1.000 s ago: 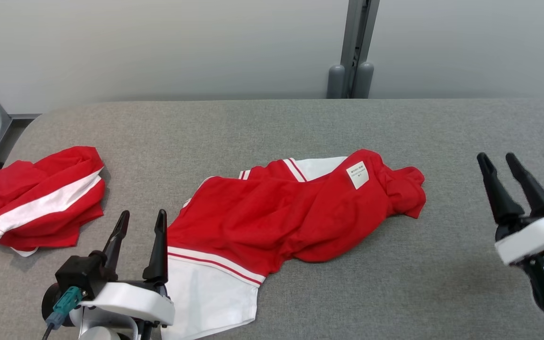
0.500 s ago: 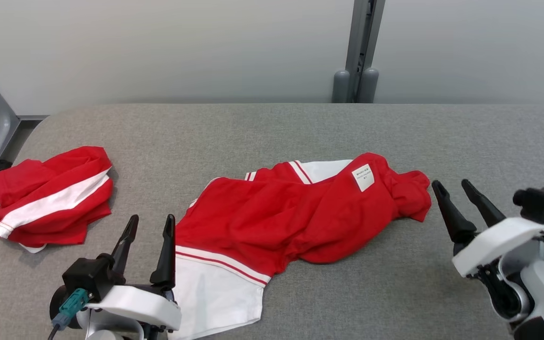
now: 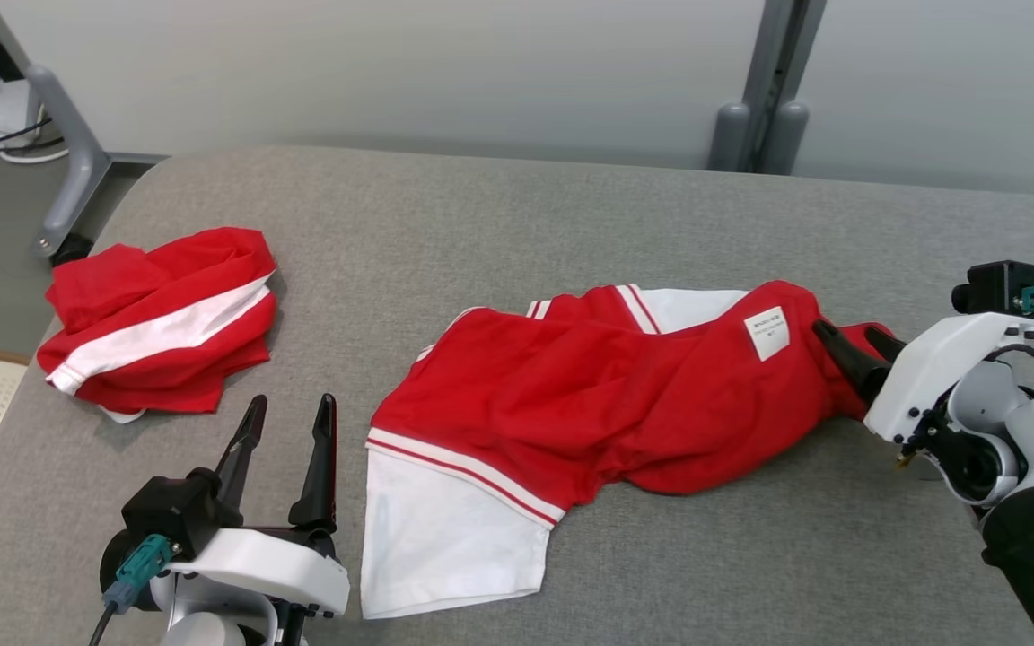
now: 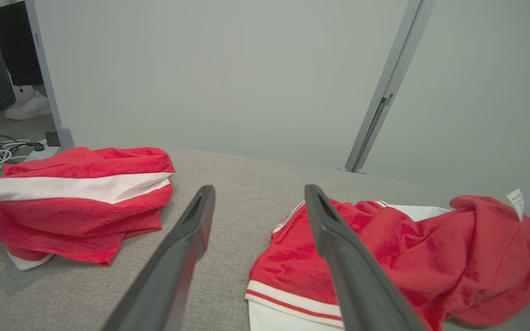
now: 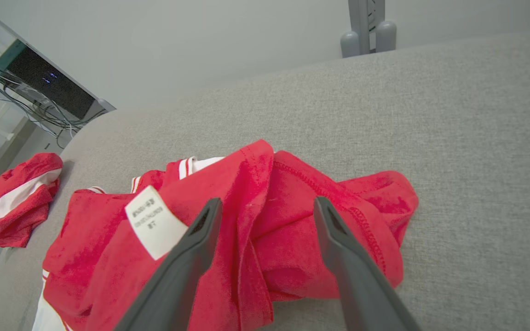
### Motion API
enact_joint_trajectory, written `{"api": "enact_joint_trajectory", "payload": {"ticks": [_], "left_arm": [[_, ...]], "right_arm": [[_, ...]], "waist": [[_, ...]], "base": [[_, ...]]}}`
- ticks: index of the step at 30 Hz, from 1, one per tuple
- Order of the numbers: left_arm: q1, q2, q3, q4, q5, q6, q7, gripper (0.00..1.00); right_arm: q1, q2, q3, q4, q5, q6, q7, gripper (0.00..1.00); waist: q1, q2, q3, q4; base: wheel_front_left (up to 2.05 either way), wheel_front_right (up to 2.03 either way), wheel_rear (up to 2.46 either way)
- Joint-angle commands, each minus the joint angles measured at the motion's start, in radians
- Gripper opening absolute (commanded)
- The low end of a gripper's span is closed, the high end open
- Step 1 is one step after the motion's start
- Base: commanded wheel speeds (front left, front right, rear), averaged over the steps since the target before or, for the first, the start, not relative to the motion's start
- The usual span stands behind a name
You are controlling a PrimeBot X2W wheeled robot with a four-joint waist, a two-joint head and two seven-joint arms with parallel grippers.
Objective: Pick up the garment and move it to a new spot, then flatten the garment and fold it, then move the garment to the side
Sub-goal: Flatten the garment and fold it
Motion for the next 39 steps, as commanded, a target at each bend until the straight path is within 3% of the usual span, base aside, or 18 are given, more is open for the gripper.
{"api": "enact_joint_trajectory", "payload": {"ticks": [1,5,7,8,11,17,28,32,34,35,39], "left_arm": [[-0.017,-0.001,0.000,0.002,-0.002,-0.003,-0.006,1.00],[-0.026,-0.003,-0.002,0.010,-0.006,-0.005,-0.010,1.00],[-0.023,-0.004,-0.003,0.012,-0.006,-0.002,-0.012,1.00],[-0.023,-0.005,-0.003,0.013,-0.007,0.000,-0.013,1.00],[-0.024,-0.004,-0.003,0.017,-0.008,0.001,-0.015,1.00],[-0.008,0.006,0.002,0.024,-0.011,0.009,-0.016,1.00],[0.021,0.018,0.000,0.009,-0.021,0.020,-0.007,1.00],[0.028,0.019,-0.001,0.004,-0.026,0.023,-0.003,1.00],[0.019,0.019,-0.005,0.006,-0.028,0.018,-0.003,1.00],[0.011,0.018,-0.007,0.005,-0.026,0.016,-0.003,1.00],[-0.007,0.011,-0.021,0.002,-0.020,0.011,-0.001,1.00]], "right_arm": [[-0.016,-0.008,0.003,0.026,0.014,0.001,0.024,1.00],[-0.067,-0.001,0.006,0.110,0.039,0.001,0.062,0.97],[-0.080,0.003,0.008,0.143,0.044,0.001,0.066,0.37],[-0.086,0.003,0.006,0.157,0.047,0.001,0.061,0.00],[-0.088,0.024,0.009,0.176,0.074,0.001,0.076,0.00],[-0.038,0.008,0.015,0.081,0.172,0.001,0.042,0.00],[0.131,-0.127,0.008,-0.303,0.392,0.001,0.065,0.00],[0.187,-0.183,0.009,-0.362,0.402,0.001,0.061,0.00],[0.192,-0.179,0.021,-0.349,0.381,0.001,0.043,0.49],[0.186,-0.171,0.025,-0.337,0.370,0.001,0.033,1.00],[0.132,-0.139,0.035,-0.274,0.322,0.001,-0.012,1.00]], "waist": [[0.0000,0.0000,0.014,0.015],[0.0000,0.0000,0.027,0.040],[0.0000,0.0000,0.031,0.049],[0.0000,0.0000,0.032,0.052],[0.0000,0.0000,0.031,0.059],[0.0000,0.0000,0.001,0.034],[0.0000,0.0000,-0.043,-0.065],[0.0000,0.0000,-0.040,-0.098],[0.0000,0.0000,-0.036,-0.104],[0.0000,0.0000,-0.033,-0.104],[0.0000,0.0000,-0.012,-0.081]], "base": [[0.00,0.00,0.00],[0.00,0.00,0.00],[0.00,0.00,0.00],[0.00,0.00,0.00],[0.00,0.00,0.00],[0.00,0.00,0.00],[0.00,0.00,0.00],[0.00,0.00,0.00],[0.00,0.00,0.00],[0.00,0.00,0.00],[0.00,0.00,0.00]]}}
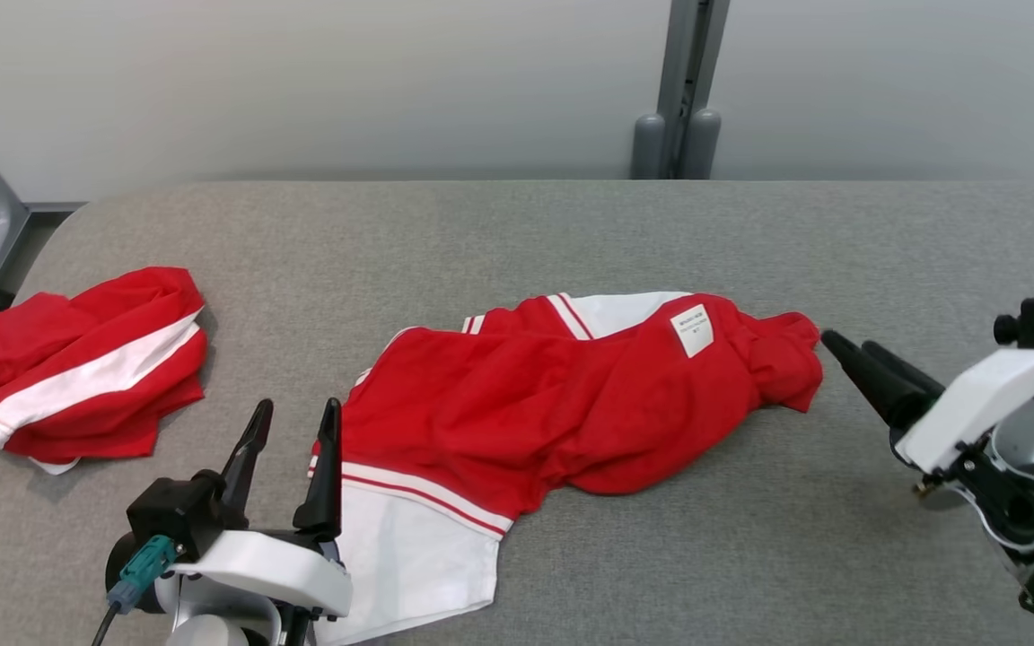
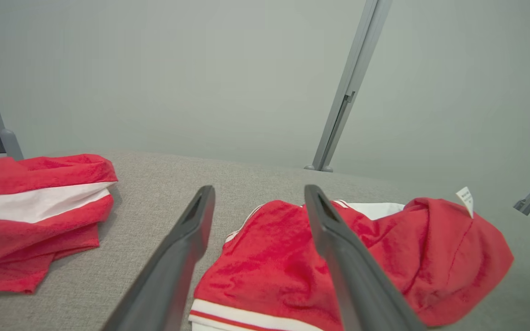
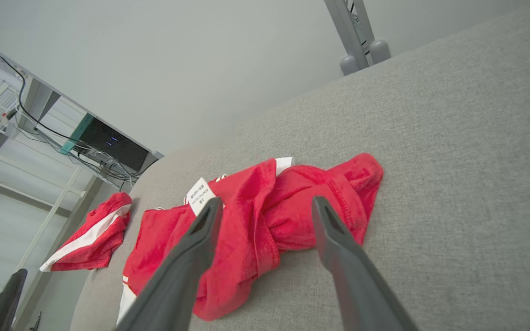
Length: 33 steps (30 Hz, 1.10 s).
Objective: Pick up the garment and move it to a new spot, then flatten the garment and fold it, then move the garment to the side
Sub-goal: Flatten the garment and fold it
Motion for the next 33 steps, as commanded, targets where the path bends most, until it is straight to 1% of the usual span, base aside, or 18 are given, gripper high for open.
{"api": "enact_joint_trajectory", "payload": {"ticks": [1,3,4,5,7,10,16,17,18,19,20,21,22,24,30,33], "left_arm": [[-0.011,0.004,-0.001,0.000,0.005,-0.004,-0.002,1.00],[-0.016,0.004,-0.001,0.004,0.003,-0.002,-0.002,1.00],[-0.020,0.006,0.000,0.007,0.001,-0.004,-0.003,1.00],[-0.020,0.006,0.000,0.007,0.001,-0.004,-0.003,1.00],[-0.028,0.006,0.000,0.012,-0.003,-0.007,-0.007,1.00],[-0.034,0.002,-0.002,0.019,-0.005,-0.011,-0.011,1.00],[-0.047,-0.004,-0.002,0.030,-0.009,-0.013,-0.019,1.00],[-0.046,-0.004,-0.001,0.032,-0.010,-0.012,-0.020,1.00],[-0.046,-0.004,0.000,0.034,-0.010,-0.013,-0.022,1.00],[-0.046,-0.005,0.000,0.035,-0.010,-0.013,-0.024,1.00],[-0.047,-0.005,0.001,0.037,-0.010,-0.013,-0.025,1.00],[-0.047,-0.005,0.002,0.038,-0.011,-0.013,-0.025,1.00],[-0.047,-0.005,0.002,0.040,-0.011,-0.013,-0.026,1.00],[-0.046,-0.006,0.002,0.042,-0.011,-0.011,-0.028,1.00],[-0.041,0.000,0.001,0.047,-0.011,-0.008,-0.031,1.00],[-0.032,0.004,0.000,0.048,-0.012,-0.004,-0.028,1.00]], "right_arm": [[-0.035,0.011,0.004,0.031,-0.024,0.001,-0.018,1.00],[-0.067,0.037,0.013,0.080,-0.042,0.001,-0.023,1.00],[-0.085,0.045,0.018,0.105,-0.050,0.001,-0.018,1.00],[-0.085,0.045,0.018,0.105,-0.050,0.001,-0.018,1.00],[-0.123,0.061,0.022,0.169,-0.058,0.001,-0.005,1.00],[-0.168,0.085,0.029,0.273,-0.057,0.001,0.043,1.00],[-0.236,0.109,0.038,0.395,-0.044,0.001,0.113,1.00],[-0.244,0.111,0.042,0.406,-0.044,0.001,0.124,0.97],[-0.249,0.114,0.044,0.418,-0.039,0.001,0.134,0.60],[-0.252,0.118,0.046,0.431,-0.032,0.001,0.147,0.37],[-0.254,0.119,0.050,0.436,-0.032,0.001,0.161,0.21],[-0.256,0.120,0.053,0.437,-0.027,0.001,0.172,0.02],[-0.255,0.121,0.055,0.432,-0.020,0.001,0.181,0.00],[-0.251,0.120,0.060,0.415,-0.014,0.001,0.182,0.00],[-0.223,0.105,0.060,0.340,0.007,0.001,0.116,0.00],[-0.205,0.081,0.065,0.285,0.019,0.001,0.102,0.00]], "waist": [[-0.0001,0.0000,0.016,0.023],[-0.0001,0.0000,0.028,0.044],[-0.0001,0.0000,0.034,0.055],[-0.0001,0.0000,0.034,0.055],[-0.0001,0.0000,0.045,0.077],[-0.0001,0.0000,0.058,0.107],[-0.0001,0.0000,0.077,0.145],[-0.0001,0.0000,0.079,0.148],[-0.0001,0.0000,0.080,0.150],[-0.0001,0.0000,0.081,0.152],[-0.0001,0.0000,0.081,0.152],[-0.0001,0.0000,0.081,0.153],[-0.0001,0.0000,0.081,0.152],[-0.0001,0.0000,0.078,0.148],[-0.0001,0.0000,0.056,0.125],[-0.0001,0.0000,0.038,0.108]], "base": [[0.00,0.00,0.00],[0.00,0.00,0.00],[0.00,0.00,0.00],[0.00,0.00,0.00],[0.00,0.00,0.00],[0.00,0.00,0.00],[0.00,0.00,0.00],[0.00,0.00,0.00],[0.00,0.00,0.00],[0.00,0.00,0.00],[0.00,0.00,0.00],[0.00,0.00,0.00],[0.00,0.00,0.00],[0.00,0.00,0.00],[0.00,0.00,0.00],[0.00,0.00,0.00]]}}
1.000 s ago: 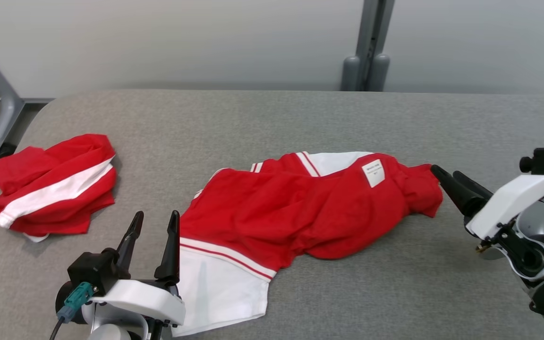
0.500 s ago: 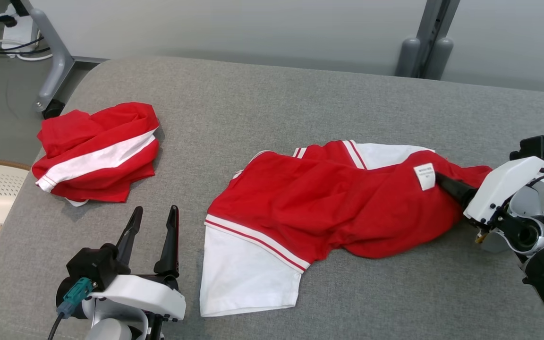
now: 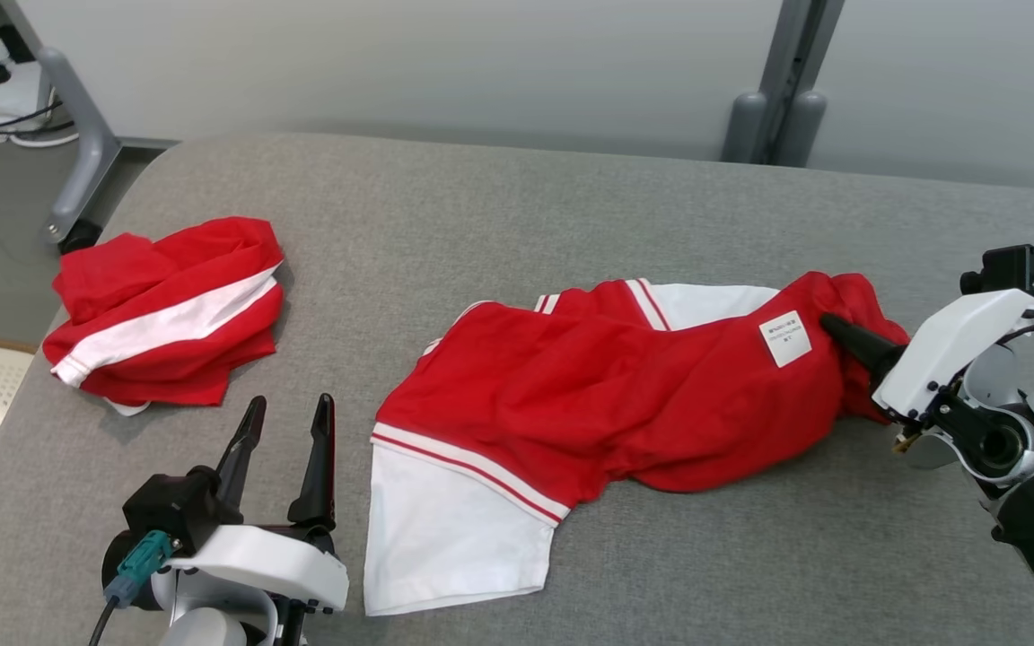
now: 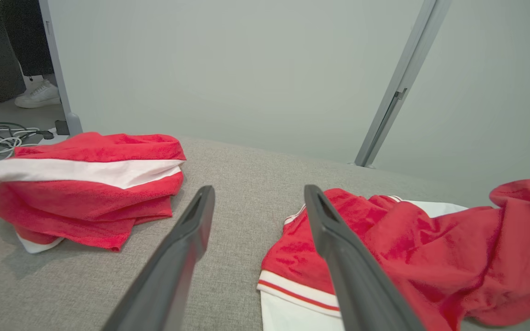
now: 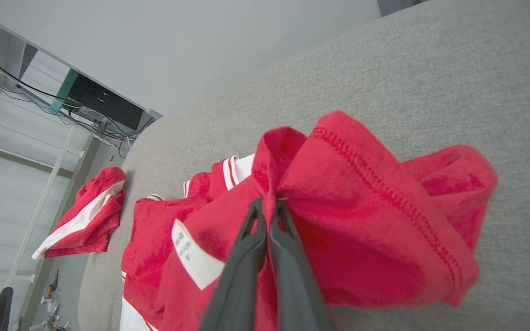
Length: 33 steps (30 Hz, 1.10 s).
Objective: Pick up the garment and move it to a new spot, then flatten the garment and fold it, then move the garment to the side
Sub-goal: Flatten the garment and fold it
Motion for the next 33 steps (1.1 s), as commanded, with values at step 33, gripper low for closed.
{"api": "enact_joint_trajectory", "payload": {"ticks": [33], "left_arm": [[0.055,0.046,-0.020,-0.026,-0.023,0.025,0.055,1.00]], "right_arm": [[0.372,-0.233,0.061,-0.230,0.015,0.001,0.080,0.37]], "waist": [[0.0000,-0.0001,-0.083,-0.151]], "base": [[0.00,0.00,0.00]]}}
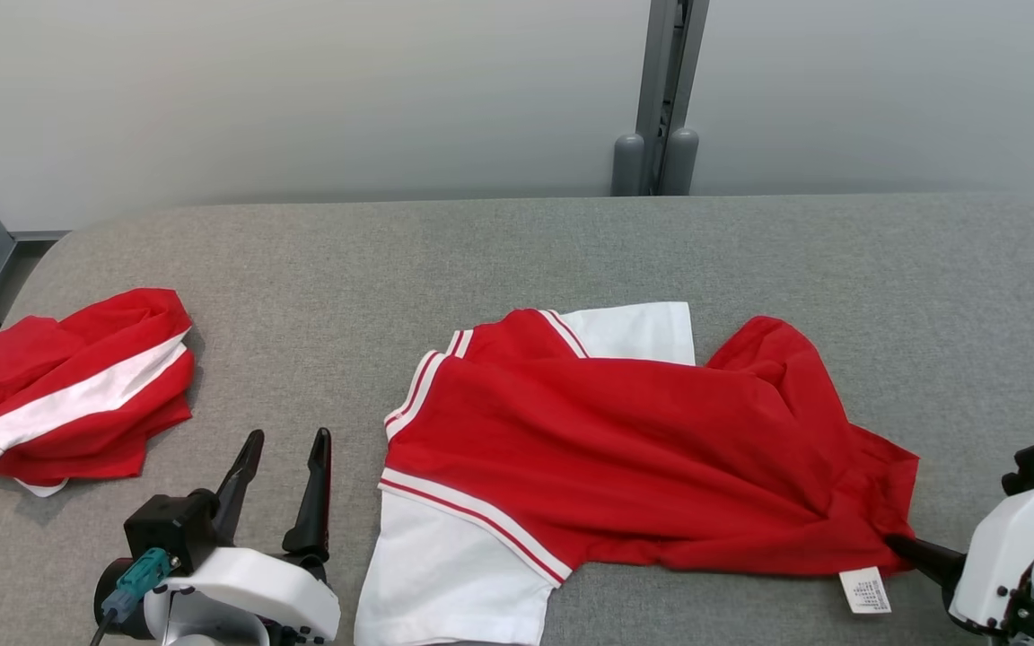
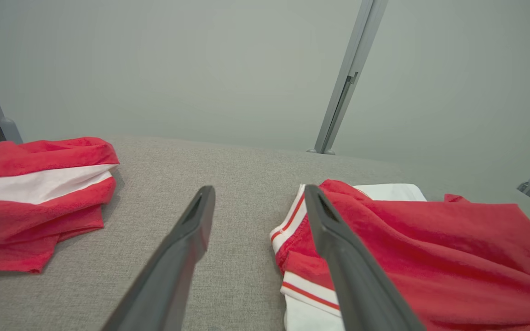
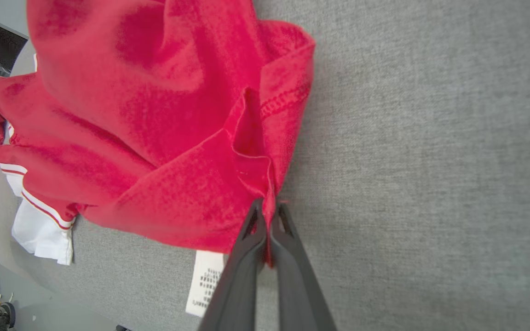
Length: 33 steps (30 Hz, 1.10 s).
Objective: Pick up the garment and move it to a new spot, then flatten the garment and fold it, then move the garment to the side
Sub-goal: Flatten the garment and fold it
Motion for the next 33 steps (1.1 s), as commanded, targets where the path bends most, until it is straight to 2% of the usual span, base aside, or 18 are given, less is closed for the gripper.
{"api": "enact_joint_trajectory", "payload": {"ticks": [1,6,11,17,21,26,27,30,33], "left_arm": [[0.006,0.009,0.002,-0.004,-0.006,0.007,0.004,1.00],[0.018,0.018,0.006,-0.010,-0.010,0.014,0.013,1.00],[0.024,0.029,0.022,-0.029,-0.018,0.027,0.006,1.00],[0.044,0.037,0.035,-0.059,-0.022,0.040,-0.007,1.00],[0.060,0.044,0.047,-0.076,-0.030,0.042,-0.019,1.00],[0.078,0.041,0.069,-0.101,-0.036,0.042,-0.044,1.00],[0.078,0.041,0.069,-0.101,-0.036,0.042,-0.044,1.00],[0.080,0.041,0.082,-0.104,-0.039,0.043,-0.051,1.00],[0.078,0.045,0.086,-0.095,-0.022,0.048,-0.057,1.00]], "right_arm": [[-0.012,0.003,-0.009,0.004,-0.009,0.001,-0.014,1.00],[0.003,-0.003,-0.041,-0.050,-0.024,0.001,-0.073,1.00],[0.030,-0.036,-0.130,-0.152,-0.094,0.001,-0.264,1.00],[0.115,-0.010,-0.276,-0.251,-0.219,0.001,-0.492,1.00],[0.197,0.060,-0.372,-0.317,-0.328,0.001,-0.593,1.00],[0.284,0.199,-0.505,-0.402,-0.488,0.001,-0.634,1.00],[0.284,0.199,-0.505,-0.402,-0.488,0.001,-0.634,1.00],[0.313,0.282,-0.594,-0.466,-0.635,0.001,-0.636,1.00],[0.344,0.360,-0.617,-0.505,-0.789,0.001,-0.636,1.00]], "waist": [[0.0000,-0.0001,-0.003,-0.002],[0.0000,-0.0001,-0.020,-0.011],[0.0000,-0.0001,-0.027,-0.023],[0.0000,-0.0001,-0.020,-0.036],[0.0000,-0.0001,-0.014,-0.042],[0.0000,-0.0001,-0.007,-0.051],[0.0000,-0.0001,-0.007,-0.051],[0.0000,-0.0001,-0.005,-0.053],[0.0000,-0.0001,0.000,-0.063]], "base": [[0.00,0.00,0.00],[0.00,0.00,0.00],[0.00,0.00,0.00],[0.00,0.00,0.00],[0.00,0.00,0.00],[0.00,0.00,0.00],[0.00,0.00,0.00],[0.00,0.00,0.00],[0.00,0.00,0.00]]}}
